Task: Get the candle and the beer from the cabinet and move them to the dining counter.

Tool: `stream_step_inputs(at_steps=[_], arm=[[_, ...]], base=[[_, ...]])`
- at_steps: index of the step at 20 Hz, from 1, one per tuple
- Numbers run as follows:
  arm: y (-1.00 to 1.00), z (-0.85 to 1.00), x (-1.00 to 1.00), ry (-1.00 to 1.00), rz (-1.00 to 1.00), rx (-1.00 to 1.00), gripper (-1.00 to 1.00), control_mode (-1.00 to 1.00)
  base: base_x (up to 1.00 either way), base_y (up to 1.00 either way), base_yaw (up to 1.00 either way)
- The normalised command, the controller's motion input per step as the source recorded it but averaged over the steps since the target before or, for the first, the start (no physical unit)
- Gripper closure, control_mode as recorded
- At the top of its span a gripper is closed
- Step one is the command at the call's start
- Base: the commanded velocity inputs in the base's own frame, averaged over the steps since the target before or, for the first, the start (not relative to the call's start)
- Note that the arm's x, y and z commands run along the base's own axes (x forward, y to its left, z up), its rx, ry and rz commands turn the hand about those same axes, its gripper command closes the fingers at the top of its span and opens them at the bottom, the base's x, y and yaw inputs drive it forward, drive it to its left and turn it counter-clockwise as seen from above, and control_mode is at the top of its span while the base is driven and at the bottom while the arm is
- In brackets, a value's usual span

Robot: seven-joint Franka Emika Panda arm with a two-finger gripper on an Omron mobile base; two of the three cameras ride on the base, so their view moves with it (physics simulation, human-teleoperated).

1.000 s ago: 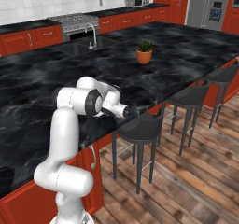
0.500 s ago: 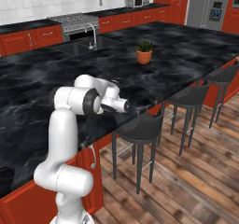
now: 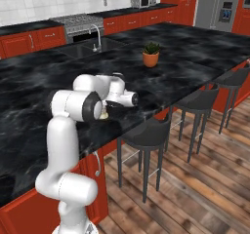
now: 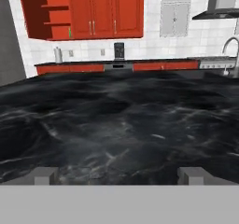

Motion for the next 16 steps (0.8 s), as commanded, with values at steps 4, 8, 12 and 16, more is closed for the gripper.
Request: stream_step_inputs(at_steps=[4,8,12,16], arm=[[0.00,0.88,-0.33,-0.03,-0.03,0.00,-1.00,-1.00],[0.00,1.00,-0.52,-0.03,-0.06,0.00,-1.00,-1.00],[0.01,0.95,-0.67,-0.01,-0.10,0.00,-1.00,-1.00],[0.07,0.84,-0.83,0.00,-0.12,0.01,-1.00,-1.00]], base=[[0.00,0.00,0.00],[0.00,0.00,0.00],[0.00,0.00,0.00],[0.00,0.00,0.00]])
